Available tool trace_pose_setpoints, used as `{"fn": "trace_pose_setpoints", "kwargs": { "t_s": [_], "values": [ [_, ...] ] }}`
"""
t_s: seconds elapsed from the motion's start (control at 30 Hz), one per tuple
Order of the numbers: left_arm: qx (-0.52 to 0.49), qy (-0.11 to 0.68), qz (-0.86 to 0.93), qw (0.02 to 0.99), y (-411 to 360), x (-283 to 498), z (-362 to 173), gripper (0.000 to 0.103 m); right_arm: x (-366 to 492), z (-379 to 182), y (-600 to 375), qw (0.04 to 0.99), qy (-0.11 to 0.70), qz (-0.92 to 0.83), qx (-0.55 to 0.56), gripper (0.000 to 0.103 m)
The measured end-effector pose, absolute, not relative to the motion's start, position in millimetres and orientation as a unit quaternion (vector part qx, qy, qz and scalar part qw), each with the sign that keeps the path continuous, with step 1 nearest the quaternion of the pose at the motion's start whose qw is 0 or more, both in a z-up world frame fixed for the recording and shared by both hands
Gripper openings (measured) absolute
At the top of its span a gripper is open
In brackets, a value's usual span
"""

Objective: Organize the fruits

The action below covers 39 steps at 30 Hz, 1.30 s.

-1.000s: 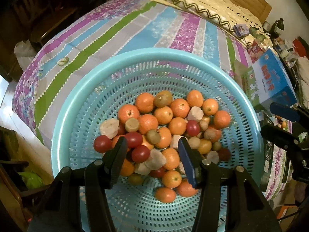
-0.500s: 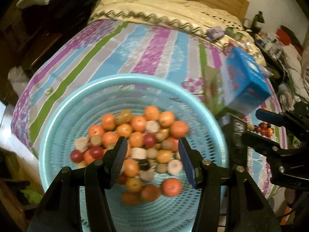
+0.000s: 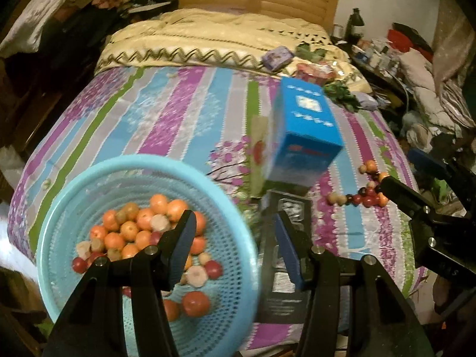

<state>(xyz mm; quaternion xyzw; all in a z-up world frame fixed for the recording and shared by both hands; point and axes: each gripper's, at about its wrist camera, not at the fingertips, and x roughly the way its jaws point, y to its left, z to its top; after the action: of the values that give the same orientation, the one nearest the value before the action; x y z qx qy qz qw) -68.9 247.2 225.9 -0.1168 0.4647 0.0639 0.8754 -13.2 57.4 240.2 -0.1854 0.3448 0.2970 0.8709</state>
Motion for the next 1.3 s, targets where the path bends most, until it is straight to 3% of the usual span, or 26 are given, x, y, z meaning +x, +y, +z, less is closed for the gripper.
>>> {"fn": "trace_pose_setpoints", "kwargs": {
  "t_s": [0.63, 1.3],
  "values": [
    [-0.074, 0.467, 0.000, 0.881, 147, -27, 229, 0.056, 3, 228, -25, 0.889, 0.351, 0.248, -0.160, 0.078],
    [-0.047, 0.514, -0.070, 0.854, 39, 8, 161, 0.056, 27, 147, -126, 0.874, 0.439, 0.168, -0.120, 0.083]
  ]
}}
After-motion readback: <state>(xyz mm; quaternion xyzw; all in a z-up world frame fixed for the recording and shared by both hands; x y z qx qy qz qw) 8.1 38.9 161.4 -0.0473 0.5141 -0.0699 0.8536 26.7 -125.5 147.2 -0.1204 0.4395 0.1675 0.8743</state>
